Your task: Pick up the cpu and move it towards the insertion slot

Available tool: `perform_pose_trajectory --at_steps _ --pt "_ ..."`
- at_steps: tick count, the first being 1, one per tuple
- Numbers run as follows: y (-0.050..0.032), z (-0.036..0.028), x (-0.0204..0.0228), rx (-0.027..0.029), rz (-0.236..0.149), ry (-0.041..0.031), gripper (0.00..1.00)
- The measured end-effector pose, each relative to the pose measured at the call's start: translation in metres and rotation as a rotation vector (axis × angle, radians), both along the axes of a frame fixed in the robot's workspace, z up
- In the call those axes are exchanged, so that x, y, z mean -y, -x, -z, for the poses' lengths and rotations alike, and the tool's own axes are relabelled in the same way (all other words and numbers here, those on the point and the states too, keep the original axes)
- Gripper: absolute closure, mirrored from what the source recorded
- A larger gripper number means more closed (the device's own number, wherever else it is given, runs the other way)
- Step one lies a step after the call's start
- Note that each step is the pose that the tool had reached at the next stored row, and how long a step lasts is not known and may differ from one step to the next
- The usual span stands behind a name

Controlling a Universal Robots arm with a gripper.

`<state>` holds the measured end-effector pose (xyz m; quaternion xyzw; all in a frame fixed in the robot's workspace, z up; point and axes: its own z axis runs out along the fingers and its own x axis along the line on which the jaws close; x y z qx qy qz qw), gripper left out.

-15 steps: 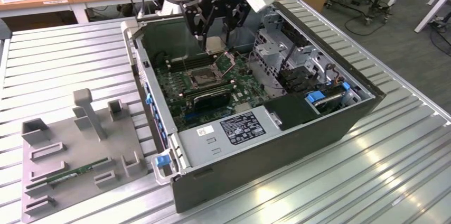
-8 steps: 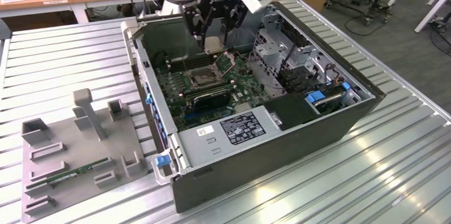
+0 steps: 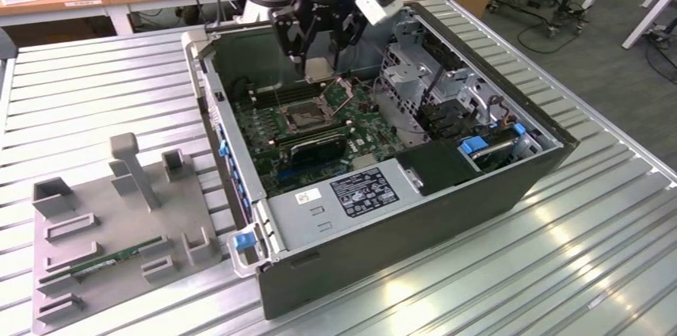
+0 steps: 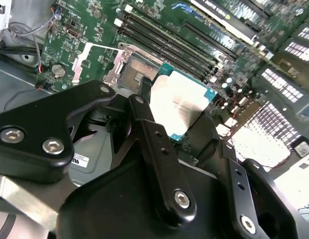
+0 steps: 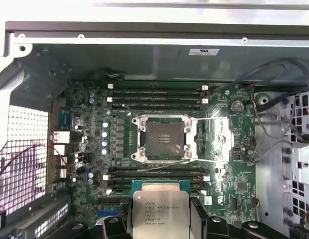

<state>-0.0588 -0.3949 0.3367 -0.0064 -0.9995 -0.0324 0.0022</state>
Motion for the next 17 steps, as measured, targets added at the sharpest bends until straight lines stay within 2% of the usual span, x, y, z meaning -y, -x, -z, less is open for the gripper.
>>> perform_pose_trajectory --at_steps 17 --pt "-0.0051 0.0279 -0.0211 -0.0003 0.01 -0.0008 0.45"
